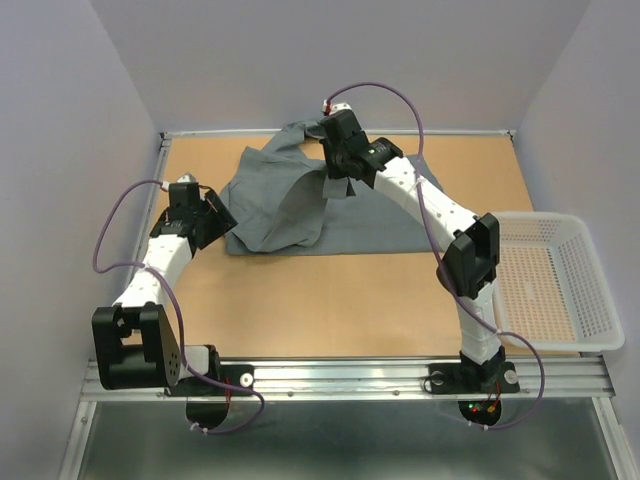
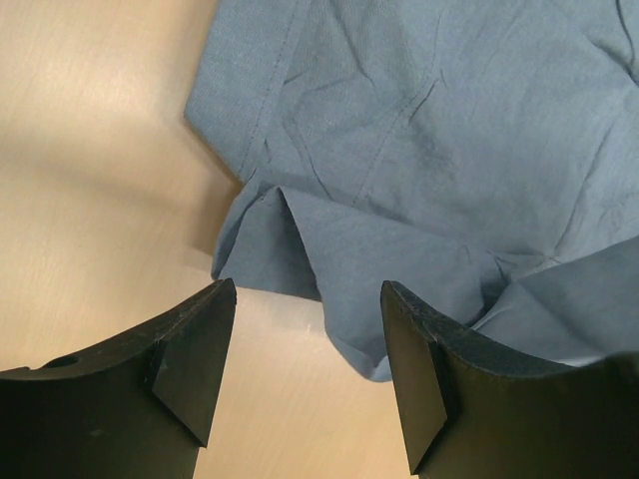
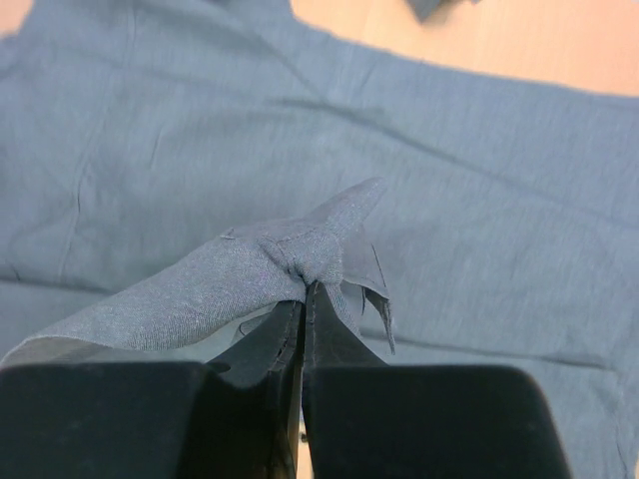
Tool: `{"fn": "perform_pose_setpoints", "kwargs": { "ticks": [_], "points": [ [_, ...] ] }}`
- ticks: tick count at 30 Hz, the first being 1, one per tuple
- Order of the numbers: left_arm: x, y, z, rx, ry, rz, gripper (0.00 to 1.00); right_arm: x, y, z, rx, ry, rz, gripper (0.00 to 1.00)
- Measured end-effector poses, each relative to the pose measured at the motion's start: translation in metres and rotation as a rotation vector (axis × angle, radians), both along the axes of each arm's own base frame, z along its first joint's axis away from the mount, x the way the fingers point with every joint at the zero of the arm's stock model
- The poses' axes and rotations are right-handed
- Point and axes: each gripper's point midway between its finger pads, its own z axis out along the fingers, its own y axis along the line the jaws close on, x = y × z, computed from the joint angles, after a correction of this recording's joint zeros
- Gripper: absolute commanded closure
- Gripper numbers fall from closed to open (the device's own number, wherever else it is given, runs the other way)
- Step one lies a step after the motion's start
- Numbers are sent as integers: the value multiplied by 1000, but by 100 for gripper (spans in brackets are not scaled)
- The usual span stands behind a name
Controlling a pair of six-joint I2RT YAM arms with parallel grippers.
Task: Fold and stack the long sleeve shirts
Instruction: Fold the shirt
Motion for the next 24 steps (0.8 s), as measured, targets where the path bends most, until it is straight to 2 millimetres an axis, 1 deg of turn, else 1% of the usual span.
{"fn": "perform_pose_setpoints", "kwargs": {
  "ticks": [1, 4, 8, 10, 13, 16, 19, 21, 24],
  "points": [
    [1, -1, -1, -5, -1, 1, 29, 7, 0, 4, 10, -24, -12, 99],
    [3, -3, -6, -21, 2, -4, 29, 20, 1, 9, 24, -72, -29, 99],
    [4, -8, -17, -43, 34, -14, 30, 33, 7, 9, 29, -118, -26, 99],
    [4, -10, -21, -56, 45, -19, 30, 41, 13, 3, 27, -131, -22, 99],
    [4, -13, -20, -72, 44, -27, 30, 52, 21, -8, 28, -143, -20, 98],
    [5, -16, -21, -83, 43, -36, 30, 61, 26, -26, 20, -144, -22, 98],
    [4, -18, -24, -96, 54, -43, 30, 67, 28, -32, 15, -160, -30, 98],
    [4, -21, -29, -108, 69, -47, 30, 71, 29, -29, 17, -178, -32, 98],
    [3, -24, -35, -128, 92, -49, 31, 83, 35, -12, 35, -239, -27, 97]
  ]
}}
